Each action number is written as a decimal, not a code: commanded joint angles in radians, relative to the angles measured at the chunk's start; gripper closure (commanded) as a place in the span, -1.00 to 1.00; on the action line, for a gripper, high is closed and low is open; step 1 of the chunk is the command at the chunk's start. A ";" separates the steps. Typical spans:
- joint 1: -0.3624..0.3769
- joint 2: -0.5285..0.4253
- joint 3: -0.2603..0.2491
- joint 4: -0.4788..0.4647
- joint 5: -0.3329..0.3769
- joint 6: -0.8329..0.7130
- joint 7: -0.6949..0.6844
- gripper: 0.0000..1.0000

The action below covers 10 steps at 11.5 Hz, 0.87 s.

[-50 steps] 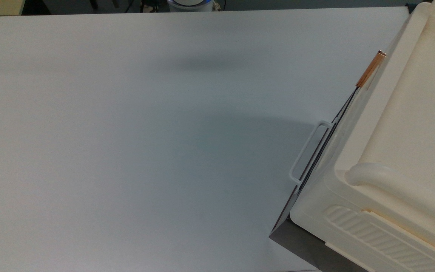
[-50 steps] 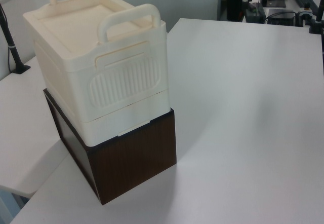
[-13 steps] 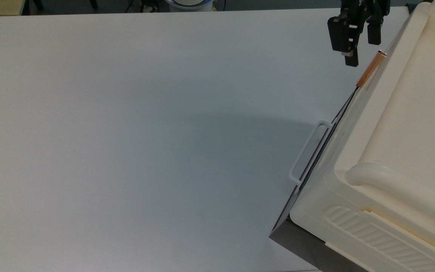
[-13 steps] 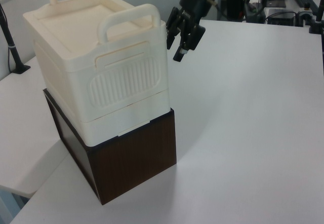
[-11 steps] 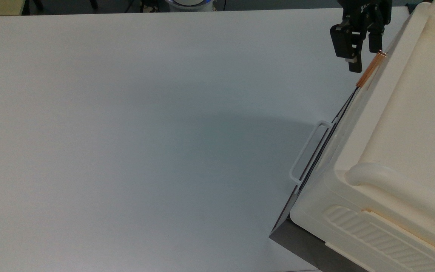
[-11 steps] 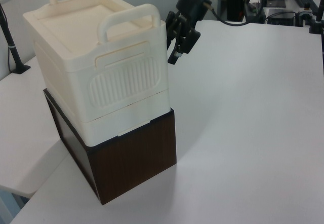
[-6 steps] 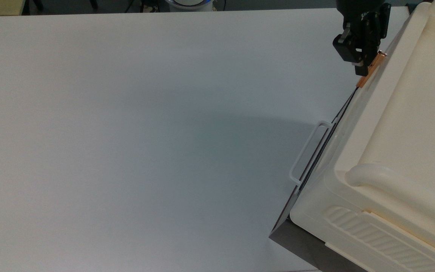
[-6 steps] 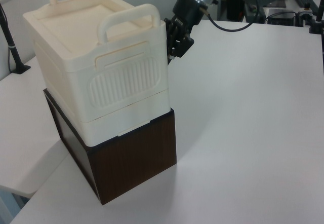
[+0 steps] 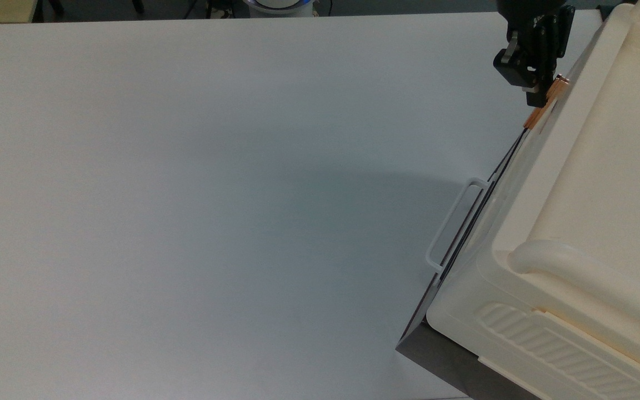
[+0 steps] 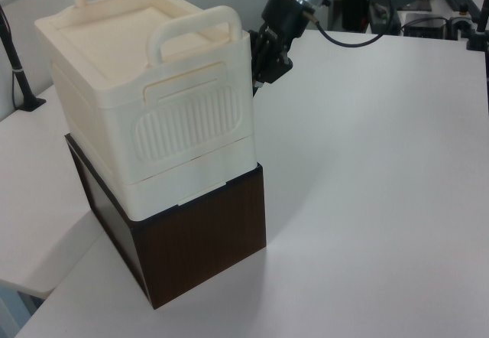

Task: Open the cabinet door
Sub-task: 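Pull the knob outward to swing the door partly open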

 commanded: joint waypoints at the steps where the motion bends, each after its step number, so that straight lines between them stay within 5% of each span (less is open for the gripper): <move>1: -0.008 -0.049 -0.007 -0.042 0.009 -0.122 -0.043 0.98; 8: -0.117 -0.120 -0.032 -0.100 0.009 -0.413 -0.158 0.98; 10: -0.140 -0.146 -0.091 -0.099 0.009 -0.494 -0.219 0.79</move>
